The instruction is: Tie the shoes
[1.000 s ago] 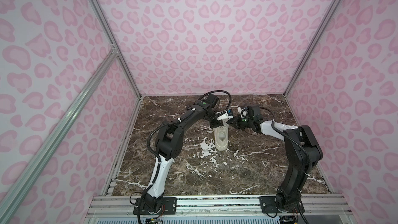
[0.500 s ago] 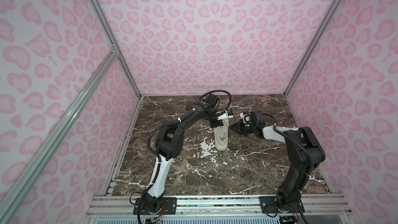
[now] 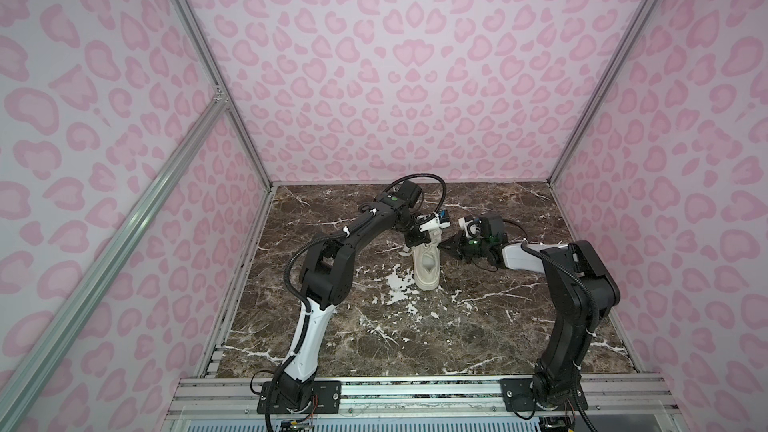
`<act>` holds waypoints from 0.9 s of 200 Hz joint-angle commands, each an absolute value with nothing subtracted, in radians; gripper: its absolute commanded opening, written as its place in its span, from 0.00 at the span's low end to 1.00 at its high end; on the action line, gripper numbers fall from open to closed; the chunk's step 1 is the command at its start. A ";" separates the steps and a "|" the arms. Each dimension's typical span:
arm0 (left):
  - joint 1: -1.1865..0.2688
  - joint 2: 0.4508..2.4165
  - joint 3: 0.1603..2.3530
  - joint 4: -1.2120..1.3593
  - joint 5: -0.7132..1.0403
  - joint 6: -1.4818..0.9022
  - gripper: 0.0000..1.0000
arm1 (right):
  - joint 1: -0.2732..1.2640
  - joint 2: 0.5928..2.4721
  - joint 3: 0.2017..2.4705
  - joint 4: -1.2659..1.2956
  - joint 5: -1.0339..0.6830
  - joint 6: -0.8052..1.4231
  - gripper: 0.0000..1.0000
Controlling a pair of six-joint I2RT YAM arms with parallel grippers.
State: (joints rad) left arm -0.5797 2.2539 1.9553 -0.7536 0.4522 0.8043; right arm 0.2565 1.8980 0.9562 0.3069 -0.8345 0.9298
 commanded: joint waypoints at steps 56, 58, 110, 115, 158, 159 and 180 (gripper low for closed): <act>-0.575 2.263 1.961 -0.772 0.460 0.799 0.03 | 0.259 1.923 0.893 0.628 -0.906 1.084 0.09; -0.574 2.263 1.960 -0.771 0.458 0.799 0.03 | 0.259 1.924 0.892 0.635 -0.906 1.089 0.09; -0.571 2.266 1.960 -0.781 0.462 0.797 0.03 | 0.259 1.979 0.853 0.866 -0.921 1.221 0.11; -0.571 2.266 1.961 -0.784 0.457 0.796 0.03 | 0.259 1.982 0.853 0.872 -0.922 1.224 0.11; -0.572 2.267 1.960 -0.785 0.427 0.796 0.03 | 0.259 2.009 0.850 0.903 -0.923 1.229 0.10; -0.572 2.267 1.960 -0.785 0.428 0.795 0.04 | 0.259 2.010 0.851 0.904 -0.923 1.230 0.10; -0.571 2.269 1.965 -0.782 0.429 0.789 0.03 | 0.263 2.023 0.849 0.919 -0.932 1.233 0.10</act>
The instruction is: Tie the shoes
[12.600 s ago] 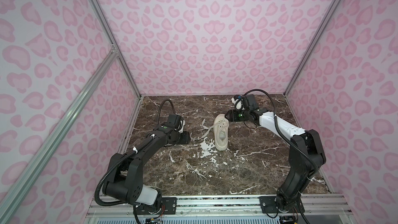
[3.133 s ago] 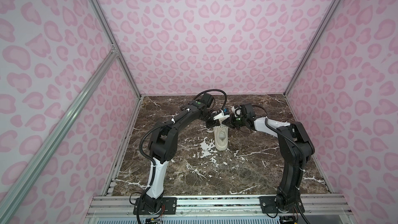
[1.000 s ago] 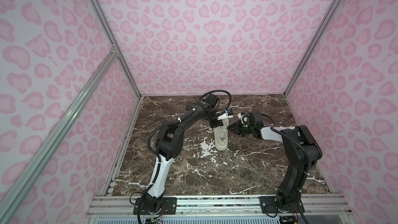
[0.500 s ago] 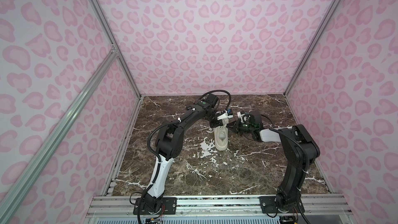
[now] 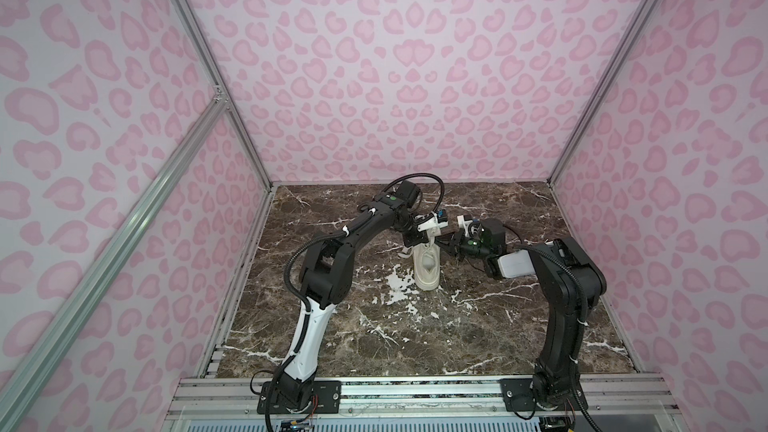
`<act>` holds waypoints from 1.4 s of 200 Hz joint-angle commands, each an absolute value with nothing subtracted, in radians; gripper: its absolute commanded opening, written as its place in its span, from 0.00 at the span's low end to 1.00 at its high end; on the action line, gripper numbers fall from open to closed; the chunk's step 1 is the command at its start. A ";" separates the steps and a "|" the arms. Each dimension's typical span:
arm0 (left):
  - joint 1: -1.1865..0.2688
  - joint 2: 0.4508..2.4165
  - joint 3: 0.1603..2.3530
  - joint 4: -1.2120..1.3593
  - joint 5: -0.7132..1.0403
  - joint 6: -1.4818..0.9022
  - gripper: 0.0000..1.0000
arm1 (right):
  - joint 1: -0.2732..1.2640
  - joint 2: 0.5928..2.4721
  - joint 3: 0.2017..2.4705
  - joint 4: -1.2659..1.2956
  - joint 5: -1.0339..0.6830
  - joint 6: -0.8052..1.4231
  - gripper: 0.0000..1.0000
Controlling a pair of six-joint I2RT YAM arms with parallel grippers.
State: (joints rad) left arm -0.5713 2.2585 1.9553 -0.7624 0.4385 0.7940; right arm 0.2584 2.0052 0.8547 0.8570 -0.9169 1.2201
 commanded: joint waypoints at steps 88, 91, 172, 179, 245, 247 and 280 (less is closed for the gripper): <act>-0.571 2.277 1.979 -0.798 0.445 0.799 0.03 | 0.267 2.069 0.837 1.087 -0.965 1.310 0.11; -0.571 2.278 1.980 -0.800 0.444 0.800 0.03 | 0.267 2.072 0.839 1.097 -0.966 1.316 0.11; -0.571 2.271 1.973 -0.809 0.470 0.820 0.03 | 0.270 2.098 0.836 1.170 -0.968 1.370 0.17; -0.571 2.270 1.970 -0.809 0.474 0.822 0.03 | 0.271 2.097 0.836 1.170 -0.969 1.370 0.17; -0.571 2.242 1.918 -0.761 0.546 0.854 0.03 | 0.249 2.065 0.809 1.094 -0.942 1.328 0.23; -0.571 2.242 1.917 -0.760 0.546 0.853 0.04 | 0.248 2.064 0.809 1.087 -0.941 1.324 0.23; -0.571 2.248 1.916 -0.738 0.570 0.844 0.04 | 0.246 2.059 0.807 1.062 -0.948 1.307 0.24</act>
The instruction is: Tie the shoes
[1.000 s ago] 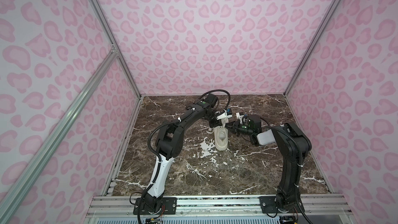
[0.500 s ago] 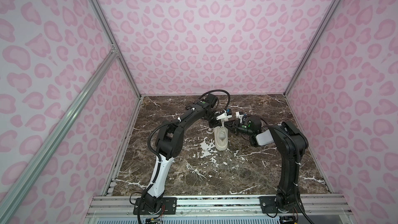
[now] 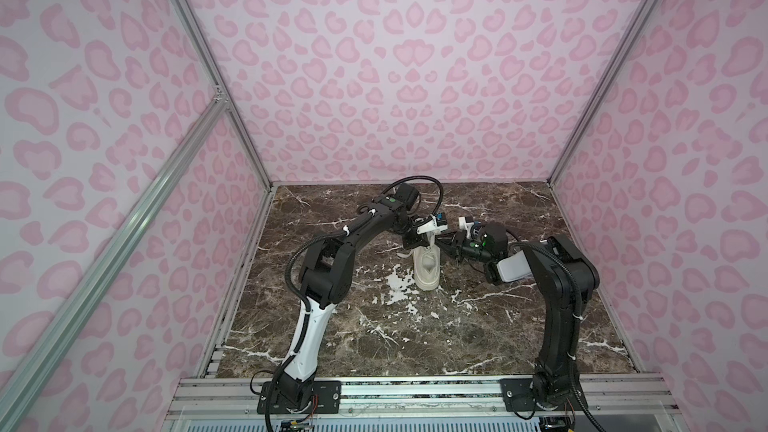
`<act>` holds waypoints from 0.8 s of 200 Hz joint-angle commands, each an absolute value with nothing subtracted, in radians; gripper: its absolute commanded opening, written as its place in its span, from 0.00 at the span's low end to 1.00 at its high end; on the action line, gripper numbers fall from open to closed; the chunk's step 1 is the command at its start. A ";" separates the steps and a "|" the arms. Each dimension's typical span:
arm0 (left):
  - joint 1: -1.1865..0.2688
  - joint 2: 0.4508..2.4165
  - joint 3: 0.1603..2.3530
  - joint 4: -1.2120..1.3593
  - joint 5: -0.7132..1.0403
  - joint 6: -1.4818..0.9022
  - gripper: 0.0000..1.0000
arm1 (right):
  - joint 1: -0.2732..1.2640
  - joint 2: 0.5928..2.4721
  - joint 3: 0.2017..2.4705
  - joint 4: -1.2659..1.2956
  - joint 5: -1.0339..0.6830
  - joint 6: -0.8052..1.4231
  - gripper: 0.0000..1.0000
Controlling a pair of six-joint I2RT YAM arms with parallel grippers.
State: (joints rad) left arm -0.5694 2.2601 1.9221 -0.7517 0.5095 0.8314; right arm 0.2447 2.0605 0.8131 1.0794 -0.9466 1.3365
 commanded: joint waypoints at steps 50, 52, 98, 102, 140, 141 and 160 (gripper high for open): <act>-0.572 2.261 1.935 -0.721 0.594 0.844 0.04 | 0.242 2.042 0.796 1.033 -0.954 1.283 0.29; -0.571 2.263 1.939 -0.724 0.594 0.844 0.03 | 0.241 2.042 0.797 1.033 -0.955 1.282 0.29; -0.571 2.279 1.962 -0.750 0.614 0.871 0.04 | 0.241 2.039 0.807 1.016 -0.966 1.270 0.30; -0.571 2.281 1.964 -0.756 0.611 0.870 0.03 | 0.241 2.039 0.808 1.018 -0.968 1.270 0.31; -0.569 2.295 1.978 -0.785 0.566 0.861 0.04 | 0.239 2.035 0.810 1.028 -0.973 1.275 0.34; -0.569 2.295 1.977 -0.785 0.567 0.862 0.03 | 0.239 2.035 0.810 1.030 -0.973 1.277 0.34; -0.571 2.294 1.973 -0.787 0.573 0.868 0.04 | 0.239 2.039 0.811 1.038 -0.976 1.287 0.35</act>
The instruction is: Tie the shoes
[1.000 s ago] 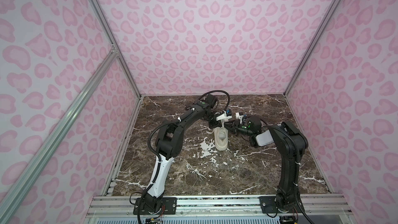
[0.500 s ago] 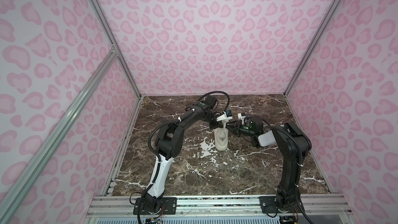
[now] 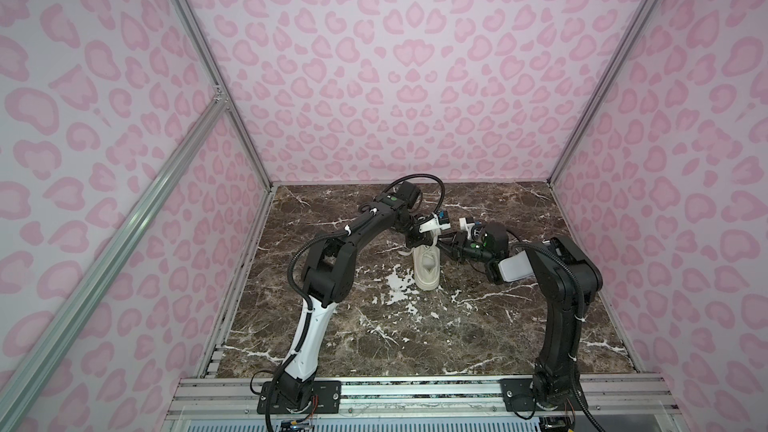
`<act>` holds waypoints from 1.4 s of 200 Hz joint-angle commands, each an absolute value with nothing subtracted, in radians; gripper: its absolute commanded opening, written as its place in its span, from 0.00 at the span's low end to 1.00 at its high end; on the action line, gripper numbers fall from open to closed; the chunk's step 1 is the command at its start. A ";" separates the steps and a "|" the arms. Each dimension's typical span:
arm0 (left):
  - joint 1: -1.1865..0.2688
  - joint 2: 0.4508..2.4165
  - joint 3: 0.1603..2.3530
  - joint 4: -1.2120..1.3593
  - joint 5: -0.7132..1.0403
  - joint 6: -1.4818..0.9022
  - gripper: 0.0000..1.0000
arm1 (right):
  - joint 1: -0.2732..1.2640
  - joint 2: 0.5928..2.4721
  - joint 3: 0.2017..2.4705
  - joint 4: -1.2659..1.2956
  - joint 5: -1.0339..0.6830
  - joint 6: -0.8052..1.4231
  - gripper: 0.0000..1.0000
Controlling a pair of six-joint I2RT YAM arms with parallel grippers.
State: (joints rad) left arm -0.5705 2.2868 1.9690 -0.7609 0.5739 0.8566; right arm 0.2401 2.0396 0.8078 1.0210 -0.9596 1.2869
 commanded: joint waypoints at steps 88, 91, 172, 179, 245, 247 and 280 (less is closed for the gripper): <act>-0.571 2.306 1.979 -0.801 0.580 0.880 0.03 | 0.248 2.066 0.817 1.042 -0.996 1.296 0.27; -0.571 2.306 1.979 -0.799 0.577 0.875 0.03 | 0.248 2.067 0.819 1.046 -0.998 1.301 0.27; -0.568 2.311 2.000 -0.782 0.571 0.830 0.04 | 0.261 2.084 0.819 1.095 -1.006 1.339 0.06; -0.566 2.309 2.000 -0.781 0.572 0.829 0.04 | 0.261 2.083 0.817 1.094 -1.003 1.338 0.03; -0.555 2.270 1.948 -0.776 0.572 0.845 0.15 | 0.253 2.079 0.831 1.076 -0.991 1.330 0.00; -0.556 2.268 1.944 -0.773 0.573 0.846 0.15 | 0.252 2.079 0.830 1.075 -0.990 1.328 0.00; -0.551 2.234 1.891 -0.737 0.581 0.860 0.20 | 0.250 2.079 0.831 1.065 -0.992 1.322 0.00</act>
